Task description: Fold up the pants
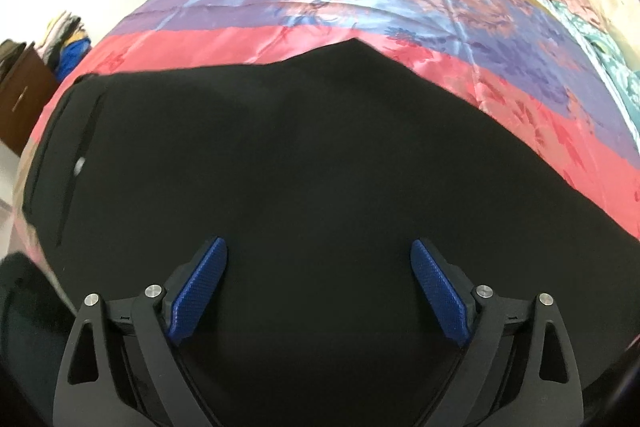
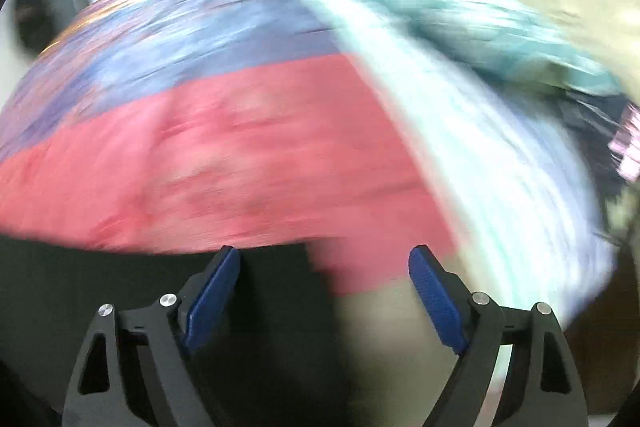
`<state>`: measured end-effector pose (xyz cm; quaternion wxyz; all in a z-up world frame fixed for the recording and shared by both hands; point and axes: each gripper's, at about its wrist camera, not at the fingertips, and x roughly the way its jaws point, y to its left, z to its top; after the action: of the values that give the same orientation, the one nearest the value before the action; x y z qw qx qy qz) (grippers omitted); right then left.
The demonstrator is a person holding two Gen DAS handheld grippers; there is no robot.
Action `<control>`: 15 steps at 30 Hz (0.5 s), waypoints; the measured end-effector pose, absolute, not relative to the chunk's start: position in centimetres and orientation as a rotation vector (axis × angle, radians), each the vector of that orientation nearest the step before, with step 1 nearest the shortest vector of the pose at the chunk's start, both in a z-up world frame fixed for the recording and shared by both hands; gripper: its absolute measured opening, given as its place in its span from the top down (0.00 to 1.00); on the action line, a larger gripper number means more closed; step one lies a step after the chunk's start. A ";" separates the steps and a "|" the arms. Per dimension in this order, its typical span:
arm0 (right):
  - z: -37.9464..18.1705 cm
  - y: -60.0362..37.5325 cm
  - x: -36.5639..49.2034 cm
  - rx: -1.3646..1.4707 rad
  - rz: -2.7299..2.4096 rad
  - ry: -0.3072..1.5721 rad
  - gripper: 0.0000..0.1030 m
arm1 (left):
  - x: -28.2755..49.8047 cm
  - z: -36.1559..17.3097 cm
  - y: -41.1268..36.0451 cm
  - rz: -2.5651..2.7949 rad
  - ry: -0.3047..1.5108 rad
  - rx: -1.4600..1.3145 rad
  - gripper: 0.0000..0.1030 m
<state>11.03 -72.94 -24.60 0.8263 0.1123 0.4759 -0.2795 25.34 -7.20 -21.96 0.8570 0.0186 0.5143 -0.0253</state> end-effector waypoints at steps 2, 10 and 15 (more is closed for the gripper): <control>-22.9 -75.4 8.2 0.389 -0.553 0.909 0.17 | 24.5 -22.1 -6.8 -0.054 1.074 0.036 0.09; -26.8 -75.9 6.1 0.779 -0.207 0.940 0.32 | 24.3 -22.1 -7.5 -0.068 1.079 0.047 0.09; -29.0 -76.5 6.3 0.961 -0.018 0.923 0.47 | 23.8 -22.1 -7.1 -0.066 1.074 0.052 0.09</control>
<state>6.29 -76.48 -29.04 0.7861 0.4457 0.4281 -0.0082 23.75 -7.13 -22.06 0.8585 0.0246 0.5113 -0.0312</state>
